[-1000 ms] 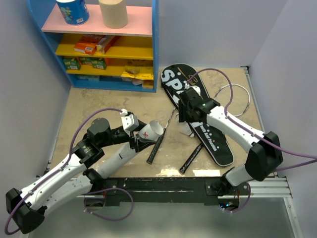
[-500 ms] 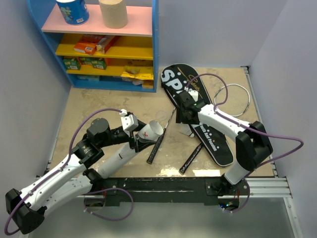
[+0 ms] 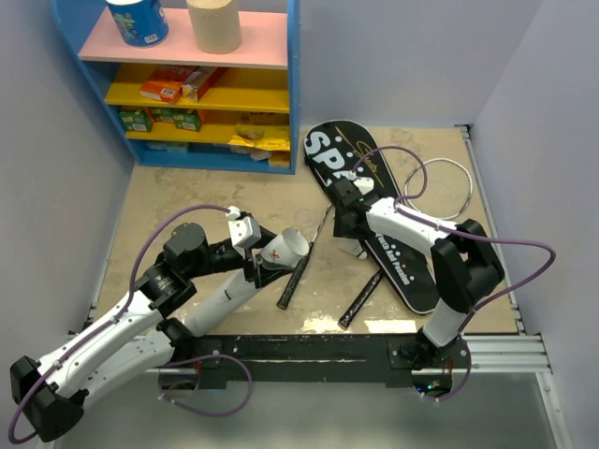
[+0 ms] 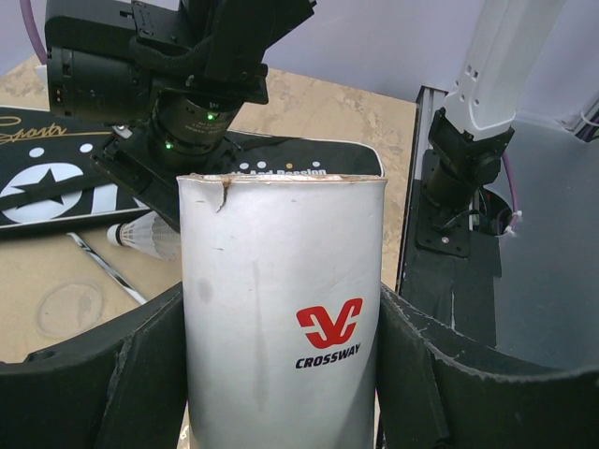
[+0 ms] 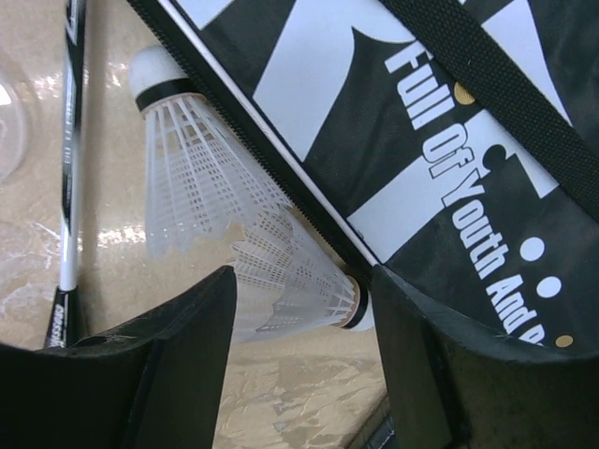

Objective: Pack up the badminton gear

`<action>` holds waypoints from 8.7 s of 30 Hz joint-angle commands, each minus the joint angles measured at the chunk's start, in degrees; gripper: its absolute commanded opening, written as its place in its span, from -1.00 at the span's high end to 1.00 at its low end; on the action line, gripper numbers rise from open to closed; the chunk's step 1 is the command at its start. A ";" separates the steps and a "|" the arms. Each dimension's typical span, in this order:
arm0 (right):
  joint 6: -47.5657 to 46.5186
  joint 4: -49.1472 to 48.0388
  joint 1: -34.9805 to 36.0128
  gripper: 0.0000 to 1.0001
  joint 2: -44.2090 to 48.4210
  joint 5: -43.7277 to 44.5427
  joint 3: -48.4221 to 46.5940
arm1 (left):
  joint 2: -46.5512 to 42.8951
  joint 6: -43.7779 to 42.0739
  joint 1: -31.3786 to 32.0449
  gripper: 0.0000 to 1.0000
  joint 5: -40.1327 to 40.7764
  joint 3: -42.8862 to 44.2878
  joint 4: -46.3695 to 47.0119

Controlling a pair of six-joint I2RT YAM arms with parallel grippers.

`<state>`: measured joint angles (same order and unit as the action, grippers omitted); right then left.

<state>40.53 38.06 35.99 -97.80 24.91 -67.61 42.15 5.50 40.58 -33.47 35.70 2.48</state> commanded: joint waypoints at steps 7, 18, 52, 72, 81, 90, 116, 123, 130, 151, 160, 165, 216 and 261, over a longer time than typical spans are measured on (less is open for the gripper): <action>1.39 -1.77 0.22 0.23 0.94 1.20 2.57 | -0.58 1.01 0.03 0.91 -1.24 1.74 3.23; 0.16 -0.36 0.22 1.00 7.43 -0.56 2.23 | -0.23 0.74 0.03 0.91 -0.89 1.83 2.97; -8.72 -8.44 0.84 1.00 36.80 -45.73 -10.00 | 5.31 1.97 0.12 0.90 -10.12 1.30 5.69; -2.92 -16.26 10.42 1.00 37.85 -42.22 -1.82 | 2.76 4.00 0.12 0.89 -11.53 -0.81 10.79; -1.86 -17.76 13.05 1.00 39.97 -43.97 2.49 | 2.67 4.44 0.12 0.89 -11.44 -1.25 11.84; -3.27 -16.01 17.18 1.00 39.53 -44.33 3.45 | 2.85 4.35 0.03 0.89 -10.82 -1.25 11.76; -6.78 -12.67 21.67 0.39 28.45 -42.32 2.58 | 2.76 3.73 0.03 0.88 -10.21 -1.07 10.88; -7.66 -7.66 21.58 -0.01 31.44 -36.78 0.21 | 3.38 3.64 0.03 0.88 -10.21 -0.81 10.44; -8.72 1.04 21.32 -0.09 33.54 -24.66 -6.29 | 3.81 3.47 -0.06 0.88 -10.30 -0.72 10.09; 10.08 -5.97 4.53 -0.27 23.18 -1.53 8.89 | 4.17 2.33 -0.06 0.86 -8.89 0.42 7.45; 23.00 -20.39 2.60 -0.33 21.60 -3.20 18.22 | 4.17 2.06 0.03 0.87 -8.63 0.42 6.92; 27.13 -25.32 2.68 -0.33 18.70 -3.55 18.57 | 4.17 2.06 -0.06 0.86 -8.63 0.42 6.92; 15.91 -30.52 -4.61 1.00 17.45 -5.21 14.26 | 5.22 1.45 0.03 0.86 -8.27 0.59 6.22; -25.59 4.22 8.66 1.00 36.63 -50.48 -2.97 | 9.27 -5.06 2.14 0.85 -8.01 3.94 -3.89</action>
<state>14.22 45.58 44.40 -60.64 -26.35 -71.81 52.90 1.21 42.46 -41.17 37.19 -3.81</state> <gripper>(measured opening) 0.010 0.704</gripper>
